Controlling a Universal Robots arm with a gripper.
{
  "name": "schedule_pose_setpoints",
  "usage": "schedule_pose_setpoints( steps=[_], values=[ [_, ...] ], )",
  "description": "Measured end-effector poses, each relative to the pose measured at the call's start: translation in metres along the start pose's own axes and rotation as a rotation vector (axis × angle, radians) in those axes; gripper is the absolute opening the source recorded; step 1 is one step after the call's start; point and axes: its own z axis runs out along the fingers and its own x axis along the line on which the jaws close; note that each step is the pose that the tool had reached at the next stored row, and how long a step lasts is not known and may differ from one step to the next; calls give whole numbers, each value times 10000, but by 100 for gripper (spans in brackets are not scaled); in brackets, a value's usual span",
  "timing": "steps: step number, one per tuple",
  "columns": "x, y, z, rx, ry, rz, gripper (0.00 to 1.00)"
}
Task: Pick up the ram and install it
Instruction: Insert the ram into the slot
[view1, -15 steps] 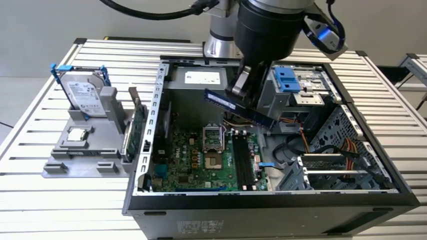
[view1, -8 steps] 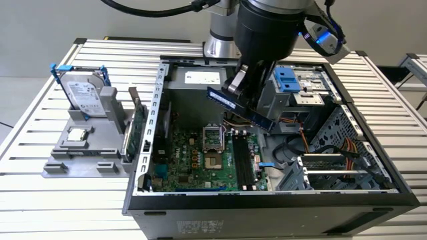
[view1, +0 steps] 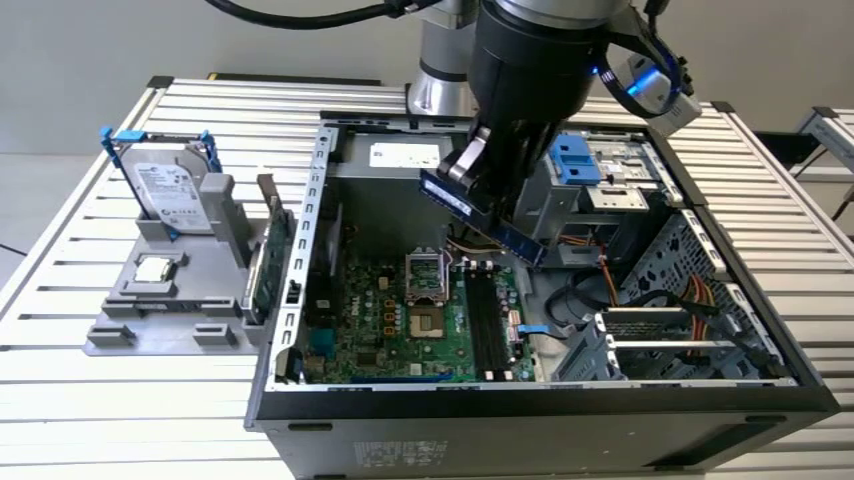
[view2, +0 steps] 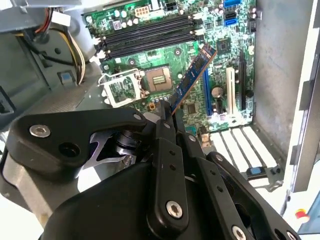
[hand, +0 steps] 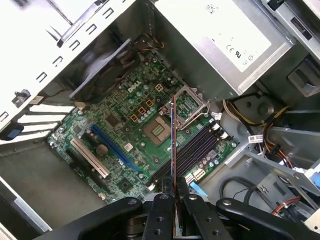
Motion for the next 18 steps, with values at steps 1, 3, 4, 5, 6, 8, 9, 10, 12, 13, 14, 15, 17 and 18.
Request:
schedule_pose_setpoints(
  steps=[1,3,4,5,6,8,9,10,12,13,14,15,17,18],
  values=[
    [0,0,0,0,-3,126,0],
    [0,0,1,0,-10,371,0],
    [0,0,2,-1,-14,502,0],
    [0,0,2,-1,-17,625,0],
    [0,0,2,-1,-20,746,0],
    [0,0,3,-1,-27,989,0],
    [0,0,4,-1,-30,1113,0],
    [0,0,4,-1,-34,1245,0],
    [0,0,5,-1,-40,1502,0],
    [0,0,6,-1,-44,1625,0],
    [0,0,6,-1,-47,1753,0],
    [0,0,7,-1,-51,1883,0],
    [0,0,8,-2,-58,2143,0],
    [0,0,8,-2,-62,2280,0]
  ],
)
